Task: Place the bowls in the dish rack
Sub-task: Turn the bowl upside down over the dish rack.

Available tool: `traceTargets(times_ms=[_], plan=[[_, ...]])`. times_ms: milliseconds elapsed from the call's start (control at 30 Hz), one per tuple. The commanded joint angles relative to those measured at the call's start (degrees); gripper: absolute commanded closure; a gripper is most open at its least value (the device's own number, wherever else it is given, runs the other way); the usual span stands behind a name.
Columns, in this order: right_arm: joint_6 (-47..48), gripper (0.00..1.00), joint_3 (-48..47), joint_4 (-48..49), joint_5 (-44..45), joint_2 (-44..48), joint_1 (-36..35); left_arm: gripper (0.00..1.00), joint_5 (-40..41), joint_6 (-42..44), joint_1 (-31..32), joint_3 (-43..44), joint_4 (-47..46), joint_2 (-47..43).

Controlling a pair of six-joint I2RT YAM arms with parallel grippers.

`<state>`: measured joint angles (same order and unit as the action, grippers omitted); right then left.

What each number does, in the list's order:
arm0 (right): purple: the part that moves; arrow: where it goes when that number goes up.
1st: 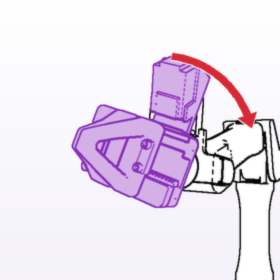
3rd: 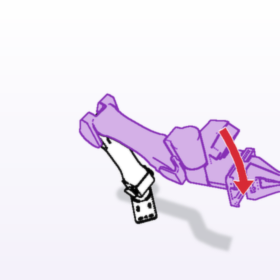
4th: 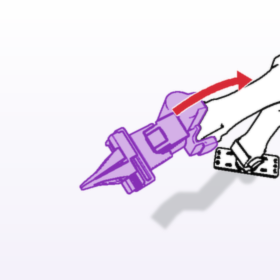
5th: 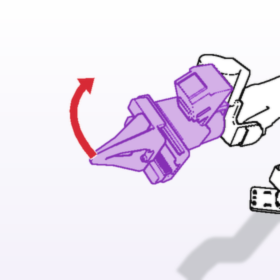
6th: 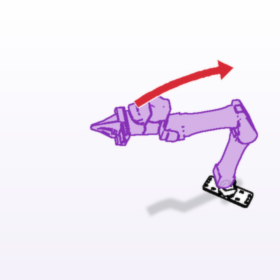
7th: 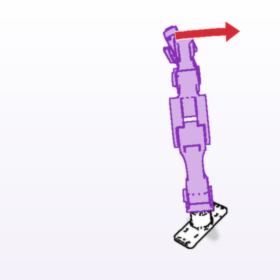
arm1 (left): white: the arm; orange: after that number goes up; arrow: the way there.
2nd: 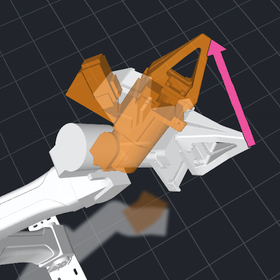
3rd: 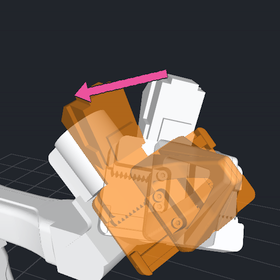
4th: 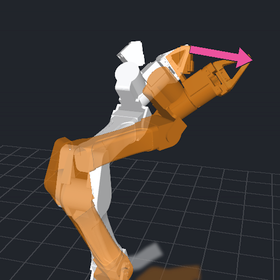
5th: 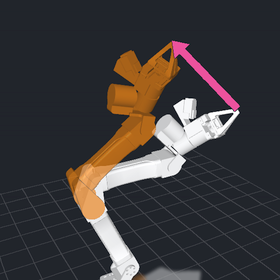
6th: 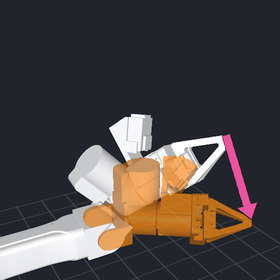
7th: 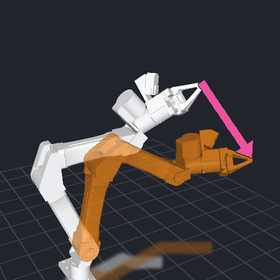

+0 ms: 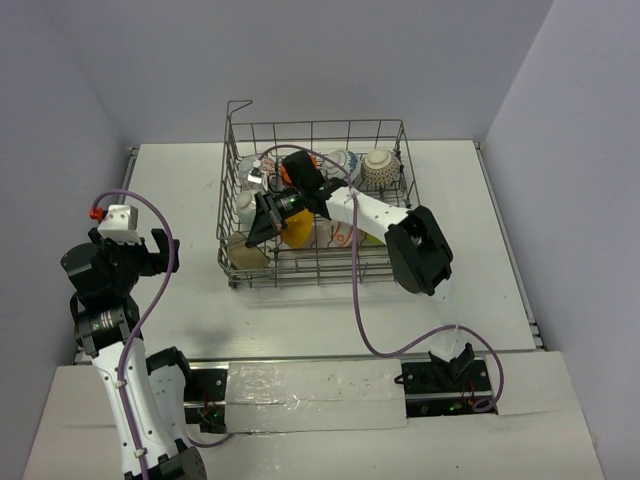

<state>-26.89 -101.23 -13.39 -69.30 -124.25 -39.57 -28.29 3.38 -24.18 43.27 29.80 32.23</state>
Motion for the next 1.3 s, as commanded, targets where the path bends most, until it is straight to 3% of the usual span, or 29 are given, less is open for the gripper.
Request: traceTargets(times_ms=[0, 100, 267, 567, 767, 967, 1267], plan=[[-5.88, 1.0, 3.31, 9.39, 1.79, 5.41, 1.34, 0.01, -1.33, -0.39, -0.34, -0.64, -2.12, 0.2], [-15.44, 1.0, 9.55, 22.04, 3.02, 7.88, 2.74, 0.01, -1.15, -0.39, -0.34, -0.46, -2.03, 0.29], [-14.68, 1.0, 11.92, 21.65, 6.18, 9.28, 4.41, 0.01, -1.06, -0.48, -0.42, -0.29, -2.03, 0.38], [-25.21, 1.0, 20.63, 35.34, 7.16, 10.69, 6.61, 0.01, -1.06, -0.57, -0.42, -0.29, -2.12, 0.99], [-44.62, 1.0, 27.31, 65.0, 5.58, 9.46, 6.61, 0.01, -0.89, -0.74, -0.42, -0.29, -2.29, 1.35], [-55.53, 1.0, 28.89, 76.73, 6.28, 8.23, 6.44, 0.01, -0.71, -0.83, -0.42, -0.11, -2.38, 1.78], [-58.97, 1.0, 31.88, 81.58, 9.53, 8.76, 5.12, 0.01, -0.53, -0.74, -0.6, -0.2, -2.47, 2.14]])
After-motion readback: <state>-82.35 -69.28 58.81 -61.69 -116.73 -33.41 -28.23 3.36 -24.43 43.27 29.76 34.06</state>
